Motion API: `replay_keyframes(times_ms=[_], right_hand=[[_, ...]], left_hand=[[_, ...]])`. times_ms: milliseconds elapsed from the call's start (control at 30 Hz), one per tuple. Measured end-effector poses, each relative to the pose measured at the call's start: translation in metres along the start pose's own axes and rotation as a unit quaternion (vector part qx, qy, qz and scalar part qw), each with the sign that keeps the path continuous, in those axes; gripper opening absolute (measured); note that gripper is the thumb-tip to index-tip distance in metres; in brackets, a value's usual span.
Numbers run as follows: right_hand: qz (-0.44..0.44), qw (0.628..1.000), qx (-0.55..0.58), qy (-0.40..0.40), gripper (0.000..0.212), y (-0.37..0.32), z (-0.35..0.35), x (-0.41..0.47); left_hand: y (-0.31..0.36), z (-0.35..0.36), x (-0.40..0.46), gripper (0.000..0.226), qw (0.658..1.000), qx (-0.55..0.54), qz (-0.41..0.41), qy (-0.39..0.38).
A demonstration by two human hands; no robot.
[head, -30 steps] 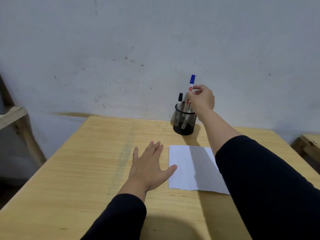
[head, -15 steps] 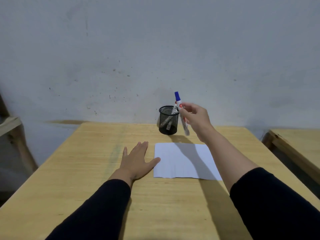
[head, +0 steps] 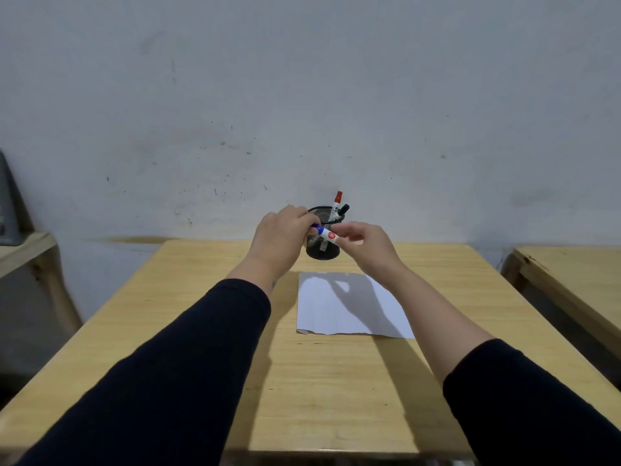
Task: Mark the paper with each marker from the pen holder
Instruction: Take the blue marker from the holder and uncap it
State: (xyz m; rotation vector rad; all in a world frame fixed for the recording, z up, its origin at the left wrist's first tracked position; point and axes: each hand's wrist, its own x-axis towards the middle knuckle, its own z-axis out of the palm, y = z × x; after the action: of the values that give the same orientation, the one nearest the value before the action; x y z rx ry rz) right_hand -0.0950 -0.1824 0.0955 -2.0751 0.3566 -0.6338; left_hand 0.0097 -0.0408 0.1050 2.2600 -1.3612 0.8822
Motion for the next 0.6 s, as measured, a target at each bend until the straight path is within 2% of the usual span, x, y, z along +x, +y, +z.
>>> replay_keyframes(times_ms=[100,133,200,267,333,400,500,600], right_hand=[[0.012,0.985,-0.039,0.168,0.013,0.0,0.008,-0.006],[0.05,0.982,-0.022,0.182,0.017,-0.002,0.009,-0.008],[0.158,0.977,0.08,0.117,0.029,-0.008,0.014,-0.01],[0.259,0.939,0.222,0.033,0.031,-0.018,0.018,-0.013],[0.286,0.907,0.31,0.023,0.03,-0.019,0.021,-0.011],[0.276,0.908,0.315,0.029,0.031,-0.018,0.026,-0.008],[0.253,0.935,0.247,0.032,0.031,-0.019,0.03,-0.009],[0.252,0.932,0.258,0.05,0.026,-0.015,0.029,-0.003]], left_hand=[[0.005,0.001,-0.005,0.02,0.997,-0.023,-0.067,0.04],[0.008,0.001,-0.006,0.022,0.995,-0.026,-0.088,0.045],[0.015,0.003,-0.009,0.024,0.992,-0.028,-0.109,0.05],[0.024,0.005,-0.014,0.025,0.993,-0.032,-0.106,0.039],[0.03,0.009,-0.021,0.022,0.995,-0.029,-0.091,0.032],[0.034,0.013,-0.029,0.021,0.995,-0.022,-0.1,0.016],[0.038,0.014,-0.034,0.02,0.987,-0.041,-0.149,-0.05],[0.035,0.01,-0.034,0.021,0.973,-0.056,-0.197,-0.102]])
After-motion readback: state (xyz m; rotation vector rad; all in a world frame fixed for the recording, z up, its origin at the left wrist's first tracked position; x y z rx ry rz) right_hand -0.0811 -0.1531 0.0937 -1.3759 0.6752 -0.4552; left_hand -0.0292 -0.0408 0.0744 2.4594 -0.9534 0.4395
